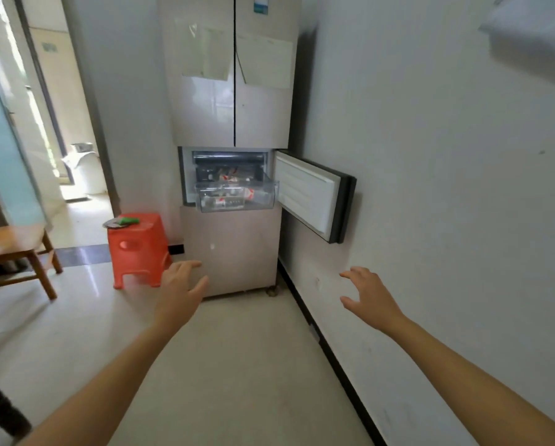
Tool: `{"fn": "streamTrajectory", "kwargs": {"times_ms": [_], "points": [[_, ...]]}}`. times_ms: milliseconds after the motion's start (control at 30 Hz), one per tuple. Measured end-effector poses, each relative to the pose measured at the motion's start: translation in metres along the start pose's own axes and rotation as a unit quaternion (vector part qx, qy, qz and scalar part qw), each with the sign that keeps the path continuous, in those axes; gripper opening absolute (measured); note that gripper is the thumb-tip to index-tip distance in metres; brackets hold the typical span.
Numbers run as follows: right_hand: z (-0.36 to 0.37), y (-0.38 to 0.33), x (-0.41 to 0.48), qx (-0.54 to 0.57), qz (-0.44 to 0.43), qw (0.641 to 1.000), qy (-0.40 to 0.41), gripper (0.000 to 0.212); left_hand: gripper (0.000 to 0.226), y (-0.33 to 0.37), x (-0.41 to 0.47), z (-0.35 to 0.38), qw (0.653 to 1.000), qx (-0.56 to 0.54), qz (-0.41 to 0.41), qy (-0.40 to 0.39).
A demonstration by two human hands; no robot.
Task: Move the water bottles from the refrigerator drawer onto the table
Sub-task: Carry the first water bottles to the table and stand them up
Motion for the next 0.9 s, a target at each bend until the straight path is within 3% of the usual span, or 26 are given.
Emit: {"fn": "streamTrajectory", "kwargs": {"times_ms": [233, 500, 900], "points": [[0.043, 0.004, 0.108, 0.031, -0.051, 0.998, -0.021, 0.051, 0.030, -0.006, 0.066, 0.037, 0.999, 0.037, -0.013, 0.021], [0.110, -0.020, 0.243, 0.033, -0.110, 0.993, -0.040, 0.050, 0.026, -0.061, 0.165, 0.083, 0.996, 0.061, -0.038, 0.061], [0.168, -0.018, 0.432, 0.034, -0.097, 0.993, -0.062, 0.051, 0.029, -0.119, 0.330, 0.173, 0.996, 0.029, -0.067, 0.058]]}}
Point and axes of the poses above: each hand's wrist, its own x-axis towards the middle knuckle, its own z-axis out of the palm, y = z × x, the point moved 7 cm from there along x, towards the middle knuckle, and after that the axes turned 10 degrees about y, right-handed, at the moved point
